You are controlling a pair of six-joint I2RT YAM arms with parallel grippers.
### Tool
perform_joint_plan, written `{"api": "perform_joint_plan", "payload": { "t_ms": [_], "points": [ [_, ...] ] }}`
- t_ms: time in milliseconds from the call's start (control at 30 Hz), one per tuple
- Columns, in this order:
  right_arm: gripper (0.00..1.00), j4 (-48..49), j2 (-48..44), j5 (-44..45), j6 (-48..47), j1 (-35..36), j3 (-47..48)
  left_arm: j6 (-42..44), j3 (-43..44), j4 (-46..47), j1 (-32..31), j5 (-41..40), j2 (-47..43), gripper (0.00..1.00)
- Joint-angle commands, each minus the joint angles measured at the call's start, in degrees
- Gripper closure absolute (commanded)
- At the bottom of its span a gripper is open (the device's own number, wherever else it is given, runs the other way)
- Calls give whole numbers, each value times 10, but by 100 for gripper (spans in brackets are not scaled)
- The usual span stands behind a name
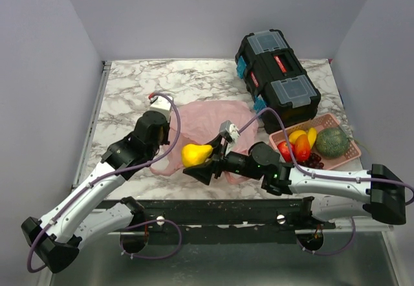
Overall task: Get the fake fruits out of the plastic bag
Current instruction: Take out the fake fruit from the plastic bag.
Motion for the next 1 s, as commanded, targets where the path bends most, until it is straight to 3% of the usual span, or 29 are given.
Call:
{"api": "perform_joint_plan", "payload": {
  "t_ms": [0, 233, 300, 400, 533, 700, 967],
  "points": [
    [99, 12, 10, 4, 28, -2, 7, 5, -12, 23, 10, 4, -14, 100],
    [99, 112, 67, -38, 84, -1, 15, 33, -52, 84, 10, 170, -46, 100],
    [99, 126, 77, -23, 93, -2, 28, 30, -52, 81, 11, 177, -39, 100],
    [99, 158, 69, 65, 108, -2, 23, 30, -43, 61, 10, 166, -26, 100],
    [99, 302, 52, 130, 106, -6, -18, 30, -45, 56, 10, 156, -25, 100],
    [99, 333, 68, 180, 40, -9, 18, 32, -50, 62, 11, 159, -35, 100],
    [99, 275, 99, 230, -188, -11, 93, 36, -56, 62, 11, 129, -54, 100]
  ]
}}
